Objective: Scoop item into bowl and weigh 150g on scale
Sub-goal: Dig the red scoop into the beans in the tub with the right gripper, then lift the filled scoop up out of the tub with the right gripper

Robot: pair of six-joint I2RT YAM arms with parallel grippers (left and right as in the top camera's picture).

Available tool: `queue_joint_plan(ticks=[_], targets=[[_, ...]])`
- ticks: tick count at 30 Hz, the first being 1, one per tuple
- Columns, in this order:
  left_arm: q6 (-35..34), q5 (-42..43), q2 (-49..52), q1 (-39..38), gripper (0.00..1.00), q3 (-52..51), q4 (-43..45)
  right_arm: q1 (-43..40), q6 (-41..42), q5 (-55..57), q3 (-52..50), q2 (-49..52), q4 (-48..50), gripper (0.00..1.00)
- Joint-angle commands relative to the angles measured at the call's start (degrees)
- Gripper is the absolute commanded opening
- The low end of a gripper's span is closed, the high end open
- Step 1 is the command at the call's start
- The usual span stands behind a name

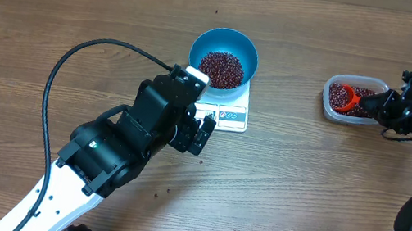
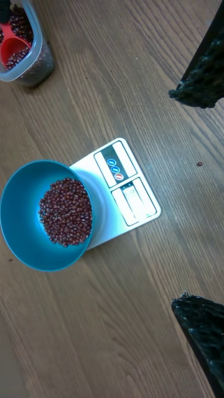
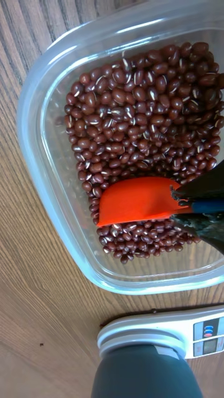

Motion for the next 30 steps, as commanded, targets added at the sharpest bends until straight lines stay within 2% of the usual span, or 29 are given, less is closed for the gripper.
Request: queue_joint_plan(ticks=[1,12,23,30], targets=[[-0.4,-0.4,-1.0,0.3,0.99,0.2,0.0,-0.7,0.0,2.7,-1.0,1.9,0.1,0.04],[-0.4,-0.4,-1.0,0.3,0.99,0.2,0.0,-1.4,0.0,-8.0,-1.0,1.9,-0.2,0.04],[-0.4,-0.4,-1.0,0.3,1.0,0.2,0.0,-6.7,-0.1,-20.0,-1.0,1.9,-0.4,0.04],[-0.4,-0.4,-1.0,0.3,1.0,0.2,0.0,-7.1,-0.1,-23.5,-1.0,1.9,-0.4,0.04]])
